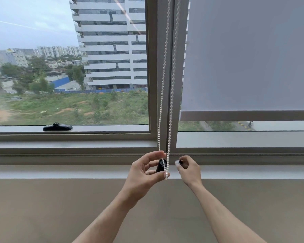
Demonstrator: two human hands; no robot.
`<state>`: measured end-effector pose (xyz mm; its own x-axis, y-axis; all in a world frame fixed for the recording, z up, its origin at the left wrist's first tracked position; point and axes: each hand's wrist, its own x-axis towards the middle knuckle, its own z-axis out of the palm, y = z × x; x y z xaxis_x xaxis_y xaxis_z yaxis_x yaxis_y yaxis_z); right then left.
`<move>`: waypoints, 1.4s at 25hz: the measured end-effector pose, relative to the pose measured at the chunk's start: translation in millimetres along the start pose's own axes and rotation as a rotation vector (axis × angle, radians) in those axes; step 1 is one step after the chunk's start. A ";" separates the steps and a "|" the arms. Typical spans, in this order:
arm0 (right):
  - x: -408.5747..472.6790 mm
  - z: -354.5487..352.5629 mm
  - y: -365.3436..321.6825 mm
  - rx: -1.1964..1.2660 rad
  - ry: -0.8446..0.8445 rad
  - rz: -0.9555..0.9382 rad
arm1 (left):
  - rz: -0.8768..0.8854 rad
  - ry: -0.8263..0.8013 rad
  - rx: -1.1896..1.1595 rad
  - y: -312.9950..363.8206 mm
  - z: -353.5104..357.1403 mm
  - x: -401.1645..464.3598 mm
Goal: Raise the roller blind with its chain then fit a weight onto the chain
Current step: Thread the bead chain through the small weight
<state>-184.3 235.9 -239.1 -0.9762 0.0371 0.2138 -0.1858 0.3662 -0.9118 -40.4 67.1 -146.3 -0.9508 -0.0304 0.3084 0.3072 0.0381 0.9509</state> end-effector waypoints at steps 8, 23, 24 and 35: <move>-34.1 -28.5 -73.1 0.511 -0.142 -0.173 | 0.003 -0.001 -0.076 1.7 -3.3 2.3; -48.0 -63.9 -142.1 0.021 -0.452 -0.567 | 0.020 -0.029 -0.128 9.9 -5.1 7.0; -49.1 -62.3 -143.2 0.016 -0.448 -0.574 | 0.025 -0.039 -0.135 9.3 -5.0 6.7; -50.2 -61.5 -153.0 -0.002 -0.521 -0.578 | 0.025 -0.024 -0.283 12.1 -3.6 11.7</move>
<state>-100.0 235.2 -88.8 -0.6515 -0.6015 0.4622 -0.6815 0.1965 -0.7050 -47.7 63.7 -131.1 -0.9423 -0.0091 0.3346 0.3267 -0.2420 0.9136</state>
